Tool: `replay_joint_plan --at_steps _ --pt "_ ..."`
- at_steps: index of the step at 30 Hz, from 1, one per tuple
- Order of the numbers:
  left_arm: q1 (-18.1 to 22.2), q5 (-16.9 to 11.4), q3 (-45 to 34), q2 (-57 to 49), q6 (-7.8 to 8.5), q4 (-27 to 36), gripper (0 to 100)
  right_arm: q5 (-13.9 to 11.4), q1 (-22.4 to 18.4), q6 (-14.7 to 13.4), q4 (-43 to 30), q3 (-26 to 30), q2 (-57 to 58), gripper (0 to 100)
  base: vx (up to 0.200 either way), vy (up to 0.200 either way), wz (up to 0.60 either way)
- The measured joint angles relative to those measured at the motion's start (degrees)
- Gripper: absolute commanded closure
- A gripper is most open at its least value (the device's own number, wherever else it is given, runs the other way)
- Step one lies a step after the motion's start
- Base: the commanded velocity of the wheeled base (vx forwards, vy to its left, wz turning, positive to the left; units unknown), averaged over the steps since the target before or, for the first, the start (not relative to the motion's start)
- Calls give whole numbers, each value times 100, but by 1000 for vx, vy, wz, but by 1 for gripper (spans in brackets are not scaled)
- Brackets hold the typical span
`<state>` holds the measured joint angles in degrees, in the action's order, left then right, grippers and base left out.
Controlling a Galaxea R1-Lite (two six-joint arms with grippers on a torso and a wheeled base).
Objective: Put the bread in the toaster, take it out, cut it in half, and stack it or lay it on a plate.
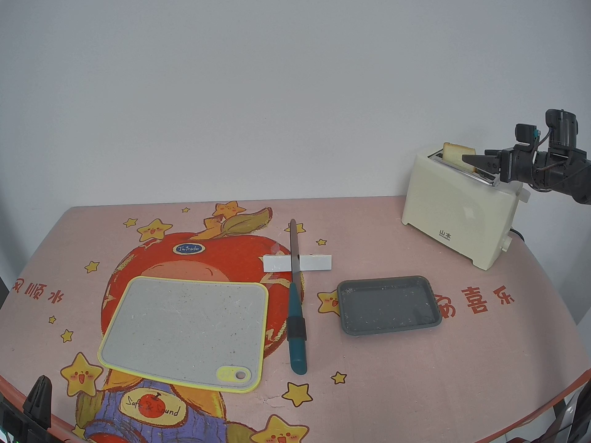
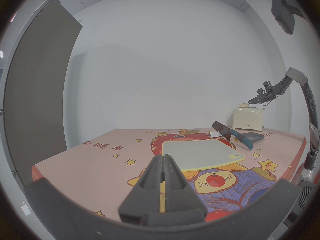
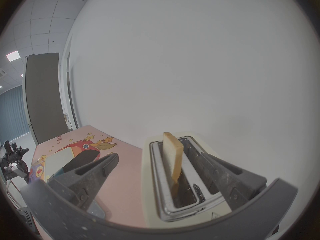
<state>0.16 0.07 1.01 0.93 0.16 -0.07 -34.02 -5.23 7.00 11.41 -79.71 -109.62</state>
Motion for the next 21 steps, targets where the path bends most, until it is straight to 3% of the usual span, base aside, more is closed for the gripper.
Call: replay_joint_plan --at_steps 12,13,21 --pt "0 0 0 0 2 0 100 17 74 0 -52 -556 -507 0 0 0 0" --pt "0 0 0 0 2 0 100 20 94 0 -50 -586 -544 100 0 0 0" --pt "0 -2 0 0 2 0 100 23 132 6 -17 -636 -686 100 0 0 0"
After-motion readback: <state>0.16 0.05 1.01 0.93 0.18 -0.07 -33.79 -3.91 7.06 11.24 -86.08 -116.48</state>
